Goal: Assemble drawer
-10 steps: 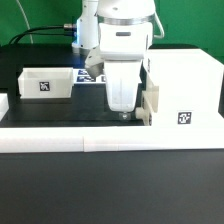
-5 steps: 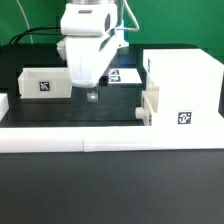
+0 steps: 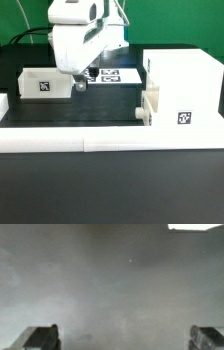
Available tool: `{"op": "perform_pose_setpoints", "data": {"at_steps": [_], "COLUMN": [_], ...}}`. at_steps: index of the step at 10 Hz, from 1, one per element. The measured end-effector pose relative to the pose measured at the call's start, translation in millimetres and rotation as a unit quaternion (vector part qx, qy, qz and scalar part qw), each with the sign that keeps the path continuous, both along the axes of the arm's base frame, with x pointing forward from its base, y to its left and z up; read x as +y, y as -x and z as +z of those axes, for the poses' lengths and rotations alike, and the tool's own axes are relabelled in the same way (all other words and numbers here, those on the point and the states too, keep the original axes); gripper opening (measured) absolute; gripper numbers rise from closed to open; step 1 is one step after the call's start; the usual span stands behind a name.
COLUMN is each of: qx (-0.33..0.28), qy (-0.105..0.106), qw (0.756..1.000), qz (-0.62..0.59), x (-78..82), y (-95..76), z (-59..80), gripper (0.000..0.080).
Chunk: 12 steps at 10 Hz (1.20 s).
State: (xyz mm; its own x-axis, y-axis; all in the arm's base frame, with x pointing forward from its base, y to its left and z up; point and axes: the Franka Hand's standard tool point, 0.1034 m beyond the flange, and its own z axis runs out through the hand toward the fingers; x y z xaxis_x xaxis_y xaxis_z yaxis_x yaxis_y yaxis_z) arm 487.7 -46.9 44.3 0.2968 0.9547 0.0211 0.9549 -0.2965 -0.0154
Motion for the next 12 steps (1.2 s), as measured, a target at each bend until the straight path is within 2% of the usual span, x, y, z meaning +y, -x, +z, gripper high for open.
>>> {"op": "perform_pose_setpoints", "data": {"at_steps": [2,3,5,7,9,10,11,12], "qx": [0.001,0.002,-0.012,-0.022,-0.03,-0.029,-0.027,-0.026], "qy": [0.0,-0.001,-0.01,-0.015,-0.013,-0.016,-0.019,-0.019], "qw": [1.0,0.999,0.99,0.966,0.945,0.925,0.909,0.905], "qz": [-0.006,-0.046,-0.141,-0.258,-0.324,-0.378,-0.415,-0.424], "x": [0.0,0.5,-12.1,-22.7,-29.4,-31.9,-32.8,-32.0], "y": [0.3,0.3,6.7,27.2,46.0,54.0,53.1,53.1], "z": [-0.3,-0.4,0.4,3.8,5.7,6.4,10.7,9.7], "gripper": [0.0649,0.0649,0.0649,0.0649,0.0649,0.0649,0.0649,0.0649]}}
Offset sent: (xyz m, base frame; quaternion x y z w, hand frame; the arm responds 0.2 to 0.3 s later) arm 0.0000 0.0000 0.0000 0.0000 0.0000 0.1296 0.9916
